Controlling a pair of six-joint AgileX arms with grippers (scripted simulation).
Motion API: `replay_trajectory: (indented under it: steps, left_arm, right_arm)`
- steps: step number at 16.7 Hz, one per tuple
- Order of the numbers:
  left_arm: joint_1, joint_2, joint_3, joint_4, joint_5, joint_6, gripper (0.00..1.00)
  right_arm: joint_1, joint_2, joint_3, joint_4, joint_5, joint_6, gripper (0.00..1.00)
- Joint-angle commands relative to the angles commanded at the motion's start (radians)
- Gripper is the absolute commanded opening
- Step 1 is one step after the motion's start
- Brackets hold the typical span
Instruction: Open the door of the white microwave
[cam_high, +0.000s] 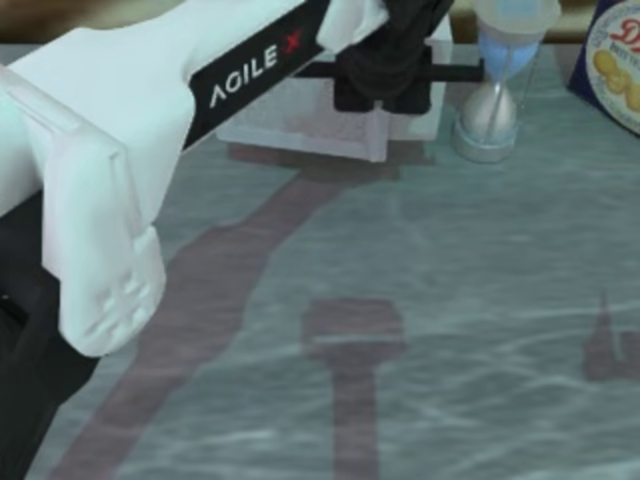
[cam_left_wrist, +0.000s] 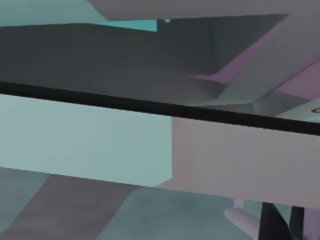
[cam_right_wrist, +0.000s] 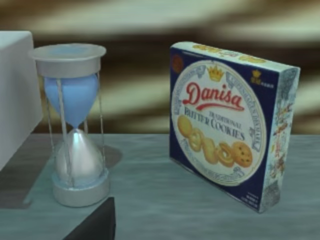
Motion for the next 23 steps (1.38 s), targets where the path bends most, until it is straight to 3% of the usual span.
replay_trajectory:
  steps: [8, 15, 23]
  left_arm:
    - [-0.007, 0.001, -0.002, 0.005, 0.005, -0.001, 0.0]
    - [0.005, -0.121, -0.215, 0.115, 0.038, 0.084, 0.0]
    - [0.006, -0.131, -0.231, 0.125, 0.042, 0.092, 0.0]
  right_arm:
    - [0.0, 0.0, 0.0, 0.0, 0.0, 0.0, 1.0]
    - [0.0, 0.0, 0.0, 0.0, 0.0, 0.0, 1.0]
    - [0.0, 0.0, 0.0, 0.0, 0.0, 0.0, 1.0]
